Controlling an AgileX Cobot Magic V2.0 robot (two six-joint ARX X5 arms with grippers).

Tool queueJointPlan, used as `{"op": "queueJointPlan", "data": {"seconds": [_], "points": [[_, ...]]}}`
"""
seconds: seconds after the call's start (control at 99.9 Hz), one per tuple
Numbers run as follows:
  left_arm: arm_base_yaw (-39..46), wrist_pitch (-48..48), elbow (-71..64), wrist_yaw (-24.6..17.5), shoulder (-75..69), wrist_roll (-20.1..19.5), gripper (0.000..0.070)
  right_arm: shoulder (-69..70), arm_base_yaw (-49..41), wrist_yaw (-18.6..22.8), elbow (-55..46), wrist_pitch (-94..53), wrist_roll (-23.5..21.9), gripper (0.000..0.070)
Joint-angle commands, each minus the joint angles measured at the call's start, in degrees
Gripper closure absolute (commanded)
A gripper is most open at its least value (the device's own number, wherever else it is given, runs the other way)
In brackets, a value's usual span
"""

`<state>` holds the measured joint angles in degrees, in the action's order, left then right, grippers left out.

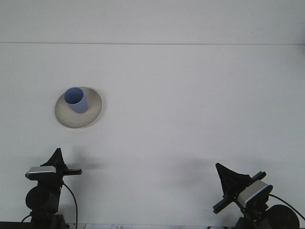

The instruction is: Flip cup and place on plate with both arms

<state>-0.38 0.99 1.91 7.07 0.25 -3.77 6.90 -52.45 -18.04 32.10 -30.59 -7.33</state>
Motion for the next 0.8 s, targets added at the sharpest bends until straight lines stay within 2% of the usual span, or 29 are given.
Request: {"op": "queueJointPlan", "data": {"seconds": [0.0,0.19,0.28,0.37,0.49,0.56,0.69,0.74,0.79], "points": [[0.09,0.79,-1.11,-0.02,-0.09,-0.7,0.0685,0.28,-0.59,0.0,0.13,0.61,-0.37,0.0697],[0.09,0.79,-1.11,-0.02,-0.09,-0.7,0.0685,0.26,-0.55,-0.04,0.13,0.72,0.13,0.0696],[0.09,0.81,-1.11,-0.02,-0.07,-0.7,0.0685,0.28,1.57,-0.28,0.04,1.42,4.5,0.0697],[0.09,0.79,-1.11,-0.02,-0.07,-0.7,0.0685,0.17,8.37,1.29,-1.51,2.84,5.88,0.0696],[0.09,0.79,-1.11,-0.02,-0.09,-0.7,0.0685,-0.7,22.45,4.85,-7.23,8.39,6.32,0.0696],[0.09,0.81,-1.11,-0.02,-0.09,-0.7,0.0685,-1.9,31.15,8.9,-12.48,13.9,6.05,0.0696],[0.09,0.81,-1.11,-0.02,-0.07,-0.7,0.0685,-4.37,44.89,21.46,-22.38,23.15,4.98,0.0697],[0.09,0.79,-1.11,-0.02,-0.09,-0.7,0.0685,-5.27,48.28,23.98,-25.29,24.74,4.72,0.0696],[0.09,0.79,-1.11,-0.02,-0.09,-0.7,0.0685,-6.19,50.45,24.46,-27.5,25.05,4.26,0.0696]]}}
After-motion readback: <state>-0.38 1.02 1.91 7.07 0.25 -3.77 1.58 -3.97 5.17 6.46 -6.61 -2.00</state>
